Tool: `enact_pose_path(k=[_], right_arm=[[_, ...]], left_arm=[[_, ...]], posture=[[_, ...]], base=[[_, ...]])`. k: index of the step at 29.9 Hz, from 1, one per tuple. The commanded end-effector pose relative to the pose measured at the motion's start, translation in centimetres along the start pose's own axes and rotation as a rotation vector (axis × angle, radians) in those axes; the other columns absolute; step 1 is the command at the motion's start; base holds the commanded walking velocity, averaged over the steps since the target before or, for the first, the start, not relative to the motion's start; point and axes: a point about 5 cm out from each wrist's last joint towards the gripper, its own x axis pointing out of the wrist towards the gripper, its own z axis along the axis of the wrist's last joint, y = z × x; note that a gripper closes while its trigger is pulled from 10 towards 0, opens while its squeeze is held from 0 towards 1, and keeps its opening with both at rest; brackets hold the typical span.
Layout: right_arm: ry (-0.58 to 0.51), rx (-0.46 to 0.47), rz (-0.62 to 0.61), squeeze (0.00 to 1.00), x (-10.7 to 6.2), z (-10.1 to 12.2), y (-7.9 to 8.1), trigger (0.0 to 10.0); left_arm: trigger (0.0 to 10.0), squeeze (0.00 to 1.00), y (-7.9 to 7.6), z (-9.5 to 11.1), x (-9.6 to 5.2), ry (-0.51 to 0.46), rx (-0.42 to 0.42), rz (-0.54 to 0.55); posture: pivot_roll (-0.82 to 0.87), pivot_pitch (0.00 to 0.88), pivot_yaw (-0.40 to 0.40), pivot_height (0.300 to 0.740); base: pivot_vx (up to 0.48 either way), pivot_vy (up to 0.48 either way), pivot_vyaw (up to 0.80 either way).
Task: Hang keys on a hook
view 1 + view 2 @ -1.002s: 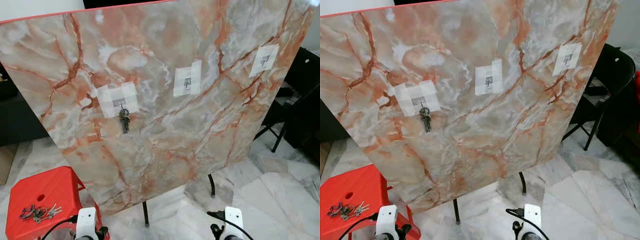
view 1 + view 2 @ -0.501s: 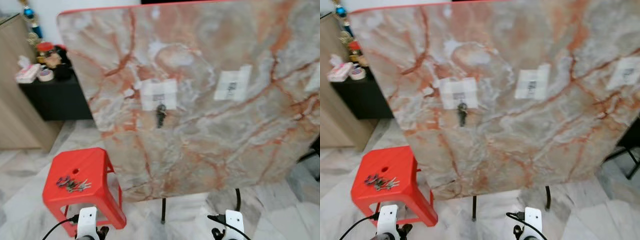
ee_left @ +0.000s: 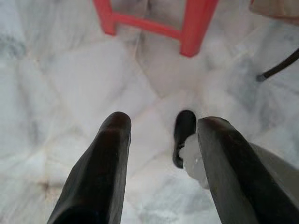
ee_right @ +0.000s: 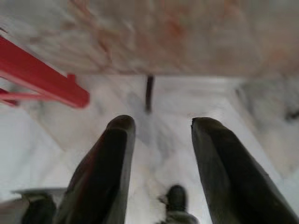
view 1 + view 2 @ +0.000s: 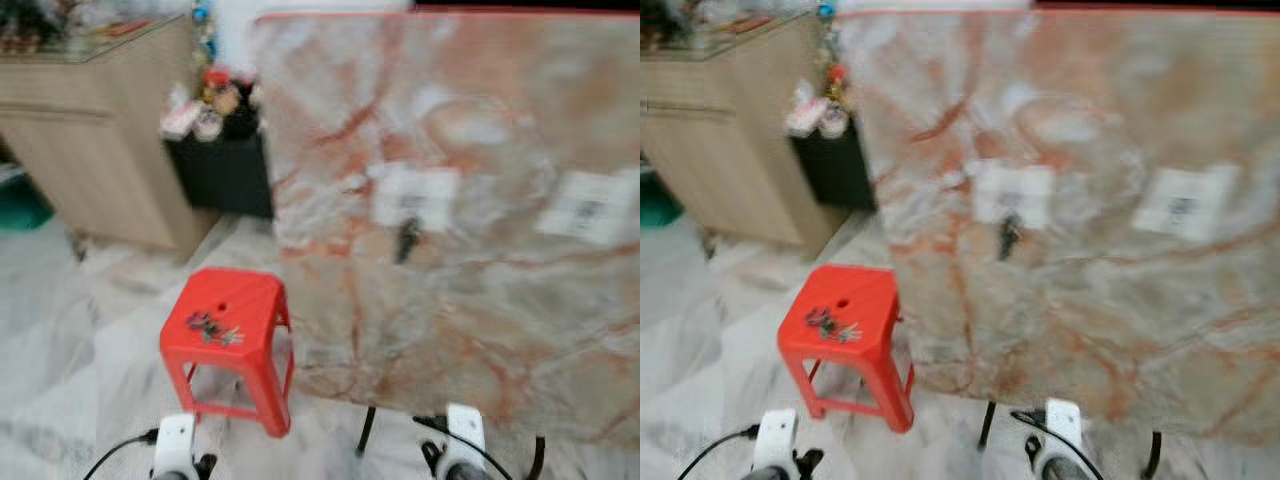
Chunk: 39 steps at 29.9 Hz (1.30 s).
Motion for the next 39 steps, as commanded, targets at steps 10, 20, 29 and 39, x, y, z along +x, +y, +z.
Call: enact_pose_path(k=[10, 20, 29, 39], right_arm=[[0.033, 0.021, -0.045, 0.00, -0.1, -0.3, -1.3, 10.0], [0.043, 0.009, -0.048, 0.00, -0.2, -0.8, -1.7, 10.0], [0.046, 0.004, -0.044, 0.00, -0.2, -0.8, -1.7, 10.0], [0.050, 0.005, -0.048, 0.00, -0.2, -0.8, -1.7, 10.0]], left_arm=[[10.0, 0.00, -0.5, 0.1, 0.1, 0.006, 0.007, -0.011], [10.0, 0.00, -0.7, 0.0, 0.1, 0.009, -0.001, -0.012], [10.0, 0.00, -0.7, 0.1, 0.1, 0.007, -0.003, -0.009], [10.0, 0.00, -0.5, 0.2, 0.1, 0.008, -0.002, -0.006]], posture=[[0.04, 0.000, -0.013, 0.740], [0.04, 0.000, -0.021, 0.740], [0.05, 0.000, -0.024, 0.740], [0.04, 0.000, -0.017, 0.740]], base=[[0.000, 0.182, 0.00], [0.000, 0.304, 0.00], [0.000, 0.305, 0.00], [0.000, 0.348, 0.00]])
